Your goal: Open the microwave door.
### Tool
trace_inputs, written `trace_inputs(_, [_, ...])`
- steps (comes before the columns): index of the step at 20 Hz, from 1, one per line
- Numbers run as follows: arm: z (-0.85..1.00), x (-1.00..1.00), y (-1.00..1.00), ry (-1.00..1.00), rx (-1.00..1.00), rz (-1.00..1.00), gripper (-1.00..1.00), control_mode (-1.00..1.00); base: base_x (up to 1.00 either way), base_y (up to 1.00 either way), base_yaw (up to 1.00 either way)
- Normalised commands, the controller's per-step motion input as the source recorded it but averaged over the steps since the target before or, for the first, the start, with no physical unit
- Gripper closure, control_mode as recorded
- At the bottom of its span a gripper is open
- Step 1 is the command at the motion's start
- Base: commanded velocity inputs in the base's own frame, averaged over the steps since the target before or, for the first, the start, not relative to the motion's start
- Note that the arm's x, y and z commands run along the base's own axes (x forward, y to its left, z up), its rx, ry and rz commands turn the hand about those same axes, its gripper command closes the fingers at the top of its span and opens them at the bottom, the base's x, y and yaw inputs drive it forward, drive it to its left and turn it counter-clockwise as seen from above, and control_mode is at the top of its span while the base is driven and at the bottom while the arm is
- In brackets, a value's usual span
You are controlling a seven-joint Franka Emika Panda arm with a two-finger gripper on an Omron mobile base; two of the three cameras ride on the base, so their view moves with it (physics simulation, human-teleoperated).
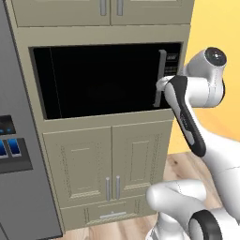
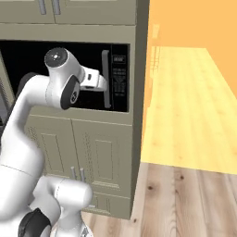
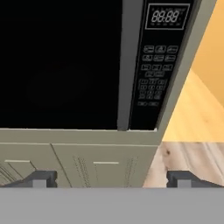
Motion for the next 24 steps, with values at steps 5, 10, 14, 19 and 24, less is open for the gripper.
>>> trace_inputs(5, [-0.16, 0.59, -0.34, -0.04, 0.0, -0.03, -1.0, -1.0, 0.0, 0.0, 0.0])
trace_inputs(10, [-0.12, 0.72, -0.09, -0.06, 0.0, 0.0, -1.0, -1.0, 0.0, 0.0, 0.0])
trace_inputs(14, [-0.17, 0.77, 0.0, -0.02, 0.0, 0.0, -1.0, -1.0, 0.0, 0.0, 0.0])
trace_inputs(19, [-0.03, 0.66, 0.01, -0.01, 0.0, 0.0, -1.0, -1.0, 0.0, 0.0, 0.0])
trace_inputs(24, [-0.02, 0.58, 0.0, 0.0, 0.0, 0.0, -1.0, -1.0, 0.0, 0.0, 0.0])
